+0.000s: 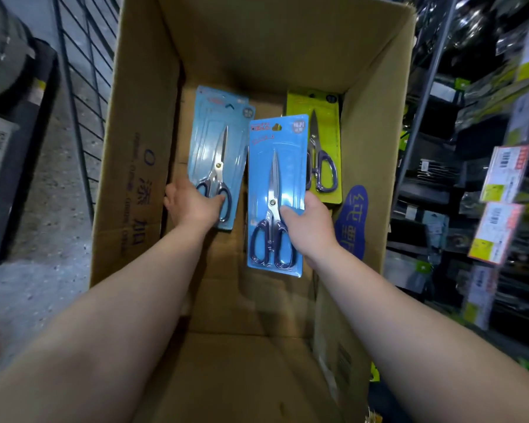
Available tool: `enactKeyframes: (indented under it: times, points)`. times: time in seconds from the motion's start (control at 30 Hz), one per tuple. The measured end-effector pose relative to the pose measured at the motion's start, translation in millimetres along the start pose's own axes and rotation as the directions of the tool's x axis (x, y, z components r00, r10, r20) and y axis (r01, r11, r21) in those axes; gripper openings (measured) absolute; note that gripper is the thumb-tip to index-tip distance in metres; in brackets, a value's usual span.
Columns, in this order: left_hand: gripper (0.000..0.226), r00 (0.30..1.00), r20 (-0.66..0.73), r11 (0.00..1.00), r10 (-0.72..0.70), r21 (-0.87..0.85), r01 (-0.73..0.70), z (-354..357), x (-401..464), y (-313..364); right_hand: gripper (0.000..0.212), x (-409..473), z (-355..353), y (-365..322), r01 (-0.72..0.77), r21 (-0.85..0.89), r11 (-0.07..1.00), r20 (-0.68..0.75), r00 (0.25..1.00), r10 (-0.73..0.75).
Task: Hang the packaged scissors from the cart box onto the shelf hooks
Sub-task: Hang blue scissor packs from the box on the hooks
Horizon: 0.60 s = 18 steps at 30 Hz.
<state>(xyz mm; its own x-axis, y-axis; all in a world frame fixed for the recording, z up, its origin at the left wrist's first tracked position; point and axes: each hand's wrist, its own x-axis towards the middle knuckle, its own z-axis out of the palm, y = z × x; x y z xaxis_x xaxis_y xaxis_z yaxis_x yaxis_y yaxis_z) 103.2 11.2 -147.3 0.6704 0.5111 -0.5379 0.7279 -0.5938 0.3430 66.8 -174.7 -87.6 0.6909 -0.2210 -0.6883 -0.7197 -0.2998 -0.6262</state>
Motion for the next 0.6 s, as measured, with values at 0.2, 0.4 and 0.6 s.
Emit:
enactKeyframes:
  times: [0.2,0.4,0.6]
  points:
    - [0.074,0.992,0.08,0.989,-0.095,-0.103,0.103,-2.0,-31.8,-23.0,0.012,-2.8,-1.1,-4.0,0.006,-0.004,1.0,0.01,1.0,-0.006]
    - [0.075,0.951,0.244,0.89,-0.189,-0.367,0.271,-2.0,-59.5,-39.2,0.014,-16.6,1.2,-6.3,-0.043,0.045,0.998,0.031,0.999,0.042]
    - [0.054,0.957,0.278,0.762,-0.082,-0.602,0.24,-26.8,-82.9,-30.9,0.019,-42.5,-3.5,-19.9,-0.076,0.143,0.987,0.057,0.996,0.069]
